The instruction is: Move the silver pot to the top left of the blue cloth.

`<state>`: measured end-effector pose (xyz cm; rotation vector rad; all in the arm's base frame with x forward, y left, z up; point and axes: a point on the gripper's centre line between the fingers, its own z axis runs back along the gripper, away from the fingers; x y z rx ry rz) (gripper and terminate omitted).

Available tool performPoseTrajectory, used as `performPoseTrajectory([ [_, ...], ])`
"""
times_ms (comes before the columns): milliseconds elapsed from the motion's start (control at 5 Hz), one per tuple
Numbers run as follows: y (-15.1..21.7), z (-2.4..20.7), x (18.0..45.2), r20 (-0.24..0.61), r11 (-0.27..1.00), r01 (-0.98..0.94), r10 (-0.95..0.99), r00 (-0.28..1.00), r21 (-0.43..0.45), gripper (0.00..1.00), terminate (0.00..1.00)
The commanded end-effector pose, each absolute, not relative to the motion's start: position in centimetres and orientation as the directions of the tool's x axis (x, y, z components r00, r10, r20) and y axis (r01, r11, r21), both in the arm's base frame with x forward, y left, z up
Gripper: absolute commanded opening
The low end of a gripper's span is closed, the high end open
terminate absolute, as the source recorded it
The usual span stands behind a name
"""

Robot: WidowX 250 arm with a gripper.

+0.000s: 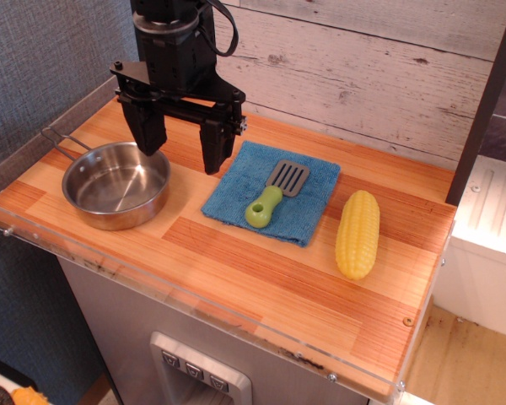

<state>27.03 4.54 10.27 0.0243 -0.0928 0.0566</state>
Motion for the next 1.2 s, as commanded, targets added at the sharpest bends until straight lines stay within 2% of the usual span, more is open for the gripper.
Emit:
performPoseTrajectory([
  [0, 4.5, 10.3, 27.0, 0.093, 0.998, -0.058, 0.055, 0.994, 0.022, 1.00, 0.00],
  [400, 9.0, 8.4, 27.8, 0.096, 0.988, -0.156, 0.155, 0.983, 0.008, 1.00, 0.00],
  [800, 8.8, 5.5, 28.8, 0.022, 0.991, -0.131, 0.130, 0.991, 0.032, 1.00, 0.00],
  [1000, 8.6, 4.3, 29.2, -0.007, 0.990, -0.118, 0.119, 0.993, 0.075, 1.00, 0.00],
])
